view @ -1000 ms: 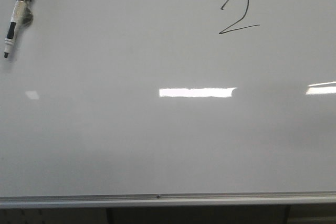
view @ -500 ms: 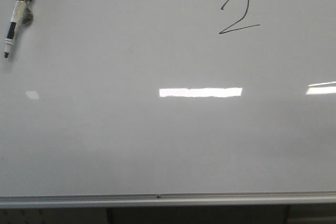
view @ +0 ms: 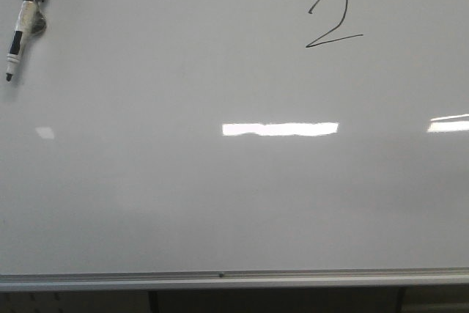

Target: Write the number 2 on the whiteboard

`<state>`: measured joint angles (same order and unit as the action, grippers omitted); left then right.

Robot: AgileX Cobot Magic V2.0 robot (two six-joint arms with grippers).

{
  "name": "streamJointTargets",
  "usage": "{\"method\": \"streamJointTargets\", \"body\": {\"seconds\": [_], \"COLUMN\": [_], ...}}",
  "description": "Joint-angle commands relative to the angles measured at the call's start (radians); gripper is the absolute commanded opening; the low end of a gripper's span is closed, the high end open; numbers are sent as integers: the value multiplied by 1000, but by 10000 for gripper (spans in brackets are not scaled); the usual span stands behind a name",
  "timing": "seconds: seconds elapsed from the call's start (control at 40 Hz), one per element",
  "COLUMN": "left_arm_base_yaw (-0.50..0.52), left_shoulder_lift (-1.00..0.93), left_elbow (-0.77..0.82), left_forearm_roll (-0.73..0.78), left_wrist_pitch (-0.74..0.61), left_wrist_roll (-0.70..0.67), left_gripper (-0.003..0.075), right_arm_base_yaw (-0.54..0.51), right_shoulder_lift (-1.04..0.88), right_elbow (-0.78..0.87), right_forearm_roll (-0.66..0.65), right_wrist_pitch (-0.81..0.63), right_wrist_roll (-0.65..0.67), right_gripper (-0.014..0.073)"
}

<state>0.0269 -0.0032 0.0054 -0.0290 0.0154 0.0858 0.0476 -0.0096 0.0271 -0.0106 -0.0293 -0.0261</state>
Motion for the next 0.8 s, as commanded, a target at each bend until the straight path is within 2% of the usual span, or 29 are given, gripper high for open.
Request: {"method": "streamJointTargets", "body": {"seconds": [0.0,0.78], "left_arm_base_yaw": [0,0], "left_shoulder_lift": [-20,-20], "left_elbow": [22,22], "left_forearm_roll": [-2,-2], "left_wrist_pitch": [-82,-82], "left_wrist_roll": [1,1], "left_gripper": [-19,-19], "right_arm_base_yaw": [-9,-30], "right_shoulder_lift": [-16,-16], "right_elbow": [0,0], "right_forearm_roll": [-14,-30], "right_wrist_pitch": [-93,-70], "right_wrist_roll": [18,99], "right_gripper": [-67,-67]}}
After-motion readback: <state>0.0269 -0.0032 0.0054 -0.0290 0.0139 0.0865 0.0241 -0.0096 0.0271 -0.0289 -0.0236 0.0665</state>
